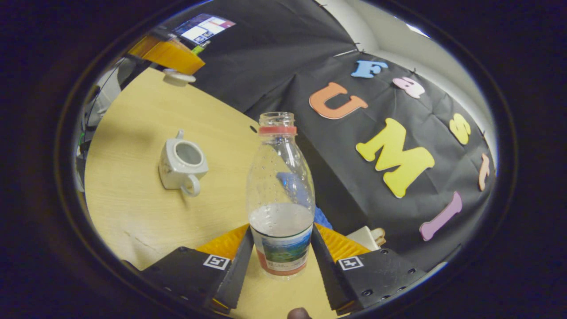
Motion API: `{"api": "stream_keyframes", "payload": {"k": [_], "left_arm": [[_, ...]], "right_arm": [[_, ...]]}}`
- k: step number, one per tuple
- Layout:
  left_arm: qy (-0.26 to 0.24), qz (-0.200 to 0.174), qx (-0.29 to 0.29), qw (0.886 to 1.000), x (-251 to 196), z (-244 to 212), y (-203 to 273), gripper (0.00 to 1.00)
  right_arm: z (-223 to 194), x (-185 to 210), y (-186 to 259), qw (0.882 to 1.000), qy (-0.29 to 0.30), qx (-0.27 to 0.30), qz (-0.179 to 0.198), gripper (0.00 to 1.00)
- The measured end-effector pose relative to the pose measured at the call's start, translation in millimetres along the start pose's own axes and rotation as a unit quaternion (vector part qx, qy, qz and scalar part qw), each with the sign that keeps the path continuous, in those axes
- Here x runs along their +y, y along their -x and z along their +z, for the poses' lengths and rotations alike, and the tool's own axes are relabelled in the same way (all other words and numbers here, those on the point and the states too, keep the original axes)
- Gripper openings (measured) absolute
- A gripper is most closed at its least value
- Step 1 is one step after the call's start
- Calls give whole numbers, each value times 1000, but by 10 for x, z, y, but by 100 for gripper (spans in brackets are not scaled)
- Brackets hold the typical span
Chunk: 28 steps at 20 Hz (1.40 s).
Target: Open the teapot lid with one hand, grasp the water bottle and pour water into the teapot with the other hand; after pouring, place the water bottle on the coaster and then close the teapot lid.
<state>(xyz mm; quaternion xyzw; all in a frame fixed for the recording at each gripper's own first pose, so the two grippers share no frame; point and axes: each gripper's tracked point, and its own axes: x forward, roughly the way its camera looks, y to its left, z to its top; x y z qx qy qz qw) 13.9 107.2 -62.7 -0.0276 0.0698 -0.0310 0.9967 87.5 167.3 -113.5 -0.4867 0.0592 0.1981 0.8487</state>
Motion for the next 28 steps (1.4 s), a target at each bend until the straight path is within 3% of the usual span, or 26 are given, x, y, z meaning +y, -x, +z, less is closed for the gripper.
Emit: {"api": "stream_keyframes", "payload": {"k": [5, 14, 23, 28], "left_arm": [[16, 11, 3, 1000, 180, -46, -11, 3], [7, 21, -9, 1000, 278, 8, 21, 3], [12, 24, -5, 1000, 354, -9, 50, 3], [12, 20, -2, 1000, 352, -17, 57, 3]], "right_arm": [[48, 37, -171, 991, 133, -9, -30, 74], [121, 23, -215, 961, 269, -19, -58, 74], [224, 53, -284, 937, 341, -26, -67, 74], [274, 55, -280, 918, 384, -36, -92, 74]]}}
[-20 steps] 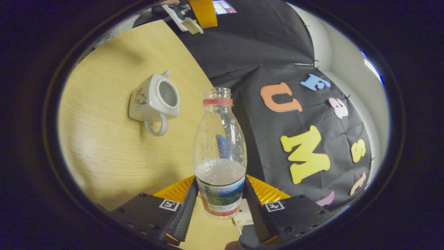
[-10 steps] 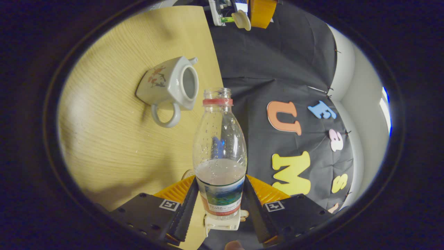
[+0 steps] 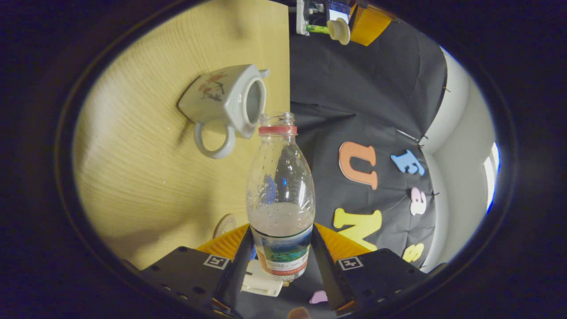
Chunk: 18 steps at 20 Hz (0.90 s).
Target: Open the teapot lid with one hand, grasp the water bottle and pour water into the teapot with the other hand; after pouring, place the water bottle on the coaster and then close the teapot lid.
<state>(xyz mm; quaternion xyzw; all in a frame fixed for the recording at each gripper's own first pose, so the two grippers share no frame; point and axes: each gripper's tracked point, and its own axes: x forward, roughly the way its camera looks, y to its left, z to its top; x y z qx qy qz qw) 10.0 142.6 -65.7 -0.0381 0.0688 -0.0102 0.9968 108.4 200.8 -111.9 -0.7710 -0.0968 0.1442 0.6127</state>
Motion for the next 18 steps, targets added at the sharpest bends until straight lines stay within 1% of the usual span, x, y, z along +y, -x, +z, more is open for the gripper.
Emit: {"api": "stream_keyframes", "payload": {"k": [6, 12, 18], "left_arm": [[3, -3, -2, 1000, 11, 14, 10, 3], [9, -3, -2, 1000, 18, 29, 24, 3], [2, -9, -3, 1000, 3, 41, 41, 3]], "right_arm": [[78, -26, 9, 999, 34, -3, -15, 74], [165, -72, 51, 996, 81, -12, -46, 74], [185, -110, 88, 992, 108, -17, -58, 73]]}}
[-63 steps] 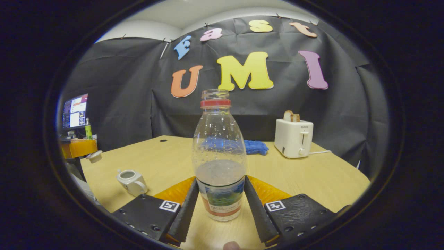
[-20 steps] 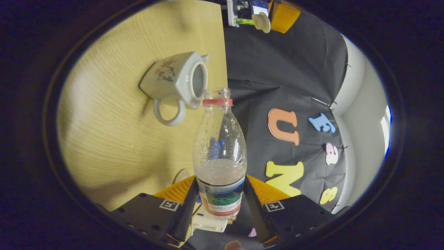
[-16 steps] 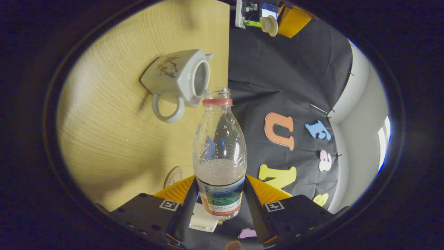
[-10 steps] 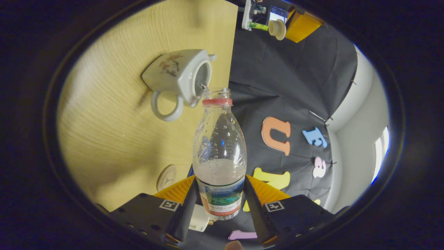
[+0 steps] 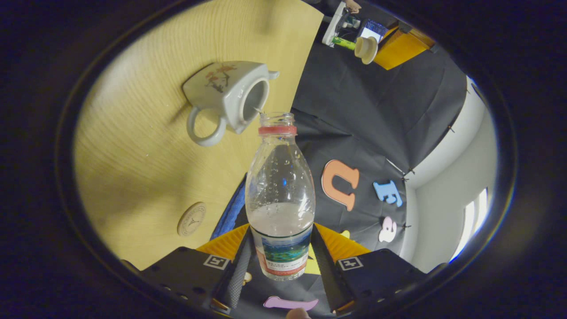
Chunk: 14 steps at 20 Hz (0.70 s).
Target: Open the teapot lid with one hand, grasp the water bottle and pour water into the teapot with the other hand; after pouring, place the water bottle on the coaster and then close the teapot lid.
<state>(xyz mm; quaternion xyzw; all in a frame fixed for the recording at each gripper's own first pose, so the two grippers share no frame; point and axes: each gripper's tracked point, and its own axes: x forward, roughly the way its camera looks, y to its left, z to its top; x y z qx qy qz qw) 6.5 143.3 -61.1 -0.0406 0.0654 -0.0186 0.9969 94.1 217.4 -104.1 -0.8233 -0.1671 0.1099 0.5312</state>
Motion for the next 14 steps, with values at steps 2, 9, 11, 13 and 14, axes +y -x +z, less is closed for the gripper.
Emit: {"api": "stream_keyframes", "payload": {"k": [2, 9, 11, 13, 14], "left_arm": [[0, 0, -1, 1000, -4, 8, -7, 3], [4, 3, -1, 1000, 31, 4, 7, 3], [5, 4, -1, 1000, 41, 8, 15, 3], [5, 3, -1, 1000, 33, 16, 10, 3], [4, 4, -1, 1000, 35, 16, 9, 3]], "right_arm": [[1, -41, 1, 1000, 10, -1, -3, 73], [6, -139, 9, 999, 38, -7, -13, 73], [1, -154, 10, 999, 43, -9, -17, 73], [0, -165, -2, 999, 49, -10, -18, 73], [0, -176, -2, 998, 52, -10, -19, 73]]}}
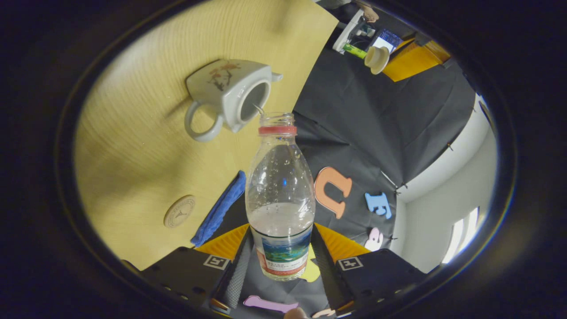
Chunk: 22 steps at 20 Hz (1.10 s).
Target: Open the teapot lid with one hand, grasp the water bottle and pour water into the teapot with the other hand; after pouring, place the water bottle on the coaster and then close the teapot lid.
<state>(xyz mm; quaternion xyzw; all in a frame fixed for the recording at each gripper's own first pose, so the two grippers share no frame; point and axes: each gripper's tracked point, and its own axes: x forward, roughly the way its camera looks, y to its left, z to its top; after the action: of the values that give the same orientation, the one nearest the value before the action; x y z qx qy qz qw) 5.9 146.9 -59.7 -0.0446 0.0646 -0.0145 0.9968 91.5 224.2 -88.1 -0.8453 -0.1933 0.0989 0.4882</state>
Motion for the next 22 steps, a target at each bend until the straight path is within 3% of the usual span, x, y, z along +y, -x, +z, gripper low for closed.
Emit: {"api": "stream_keyframes", "payload": {"k": [9, 11, 13, 15, 18, 20, 22], "left_arm": [[-3, -3, 0, 1000, -8, 3, 7, 3], [-3, -3, 0, 1000, -15, 5, 2, 3], [-4, -3, 0, 1000, -16, 11, 7, 3], [-4, -3, -1, 1000, -24, 20, 15, 3], [-6, -3, -2, 1000, -31, 26, 14, 3], [-4, -4, -4, 1000, -48, 36, 13, 3], [1, -10, -6, 1000, -99, 47, 11, 3]], "right_arm": [[-16, 2, -16, 1000, -1, -2, 1, 73], [-25, 64, -12, 1000, -27, 0, 11, 73], [-59, 259, -45, 994, -98, 11, 53, 73], [-31, 378, -37, 981, -171, 21, 92, 74], [74, 367, 62, 961, -255, 25, 101, 74], [80, 421, 117, 938, -323, 24, 120, 74], [98, 382, 190, 904, -406, 23, 133, 75]]}}
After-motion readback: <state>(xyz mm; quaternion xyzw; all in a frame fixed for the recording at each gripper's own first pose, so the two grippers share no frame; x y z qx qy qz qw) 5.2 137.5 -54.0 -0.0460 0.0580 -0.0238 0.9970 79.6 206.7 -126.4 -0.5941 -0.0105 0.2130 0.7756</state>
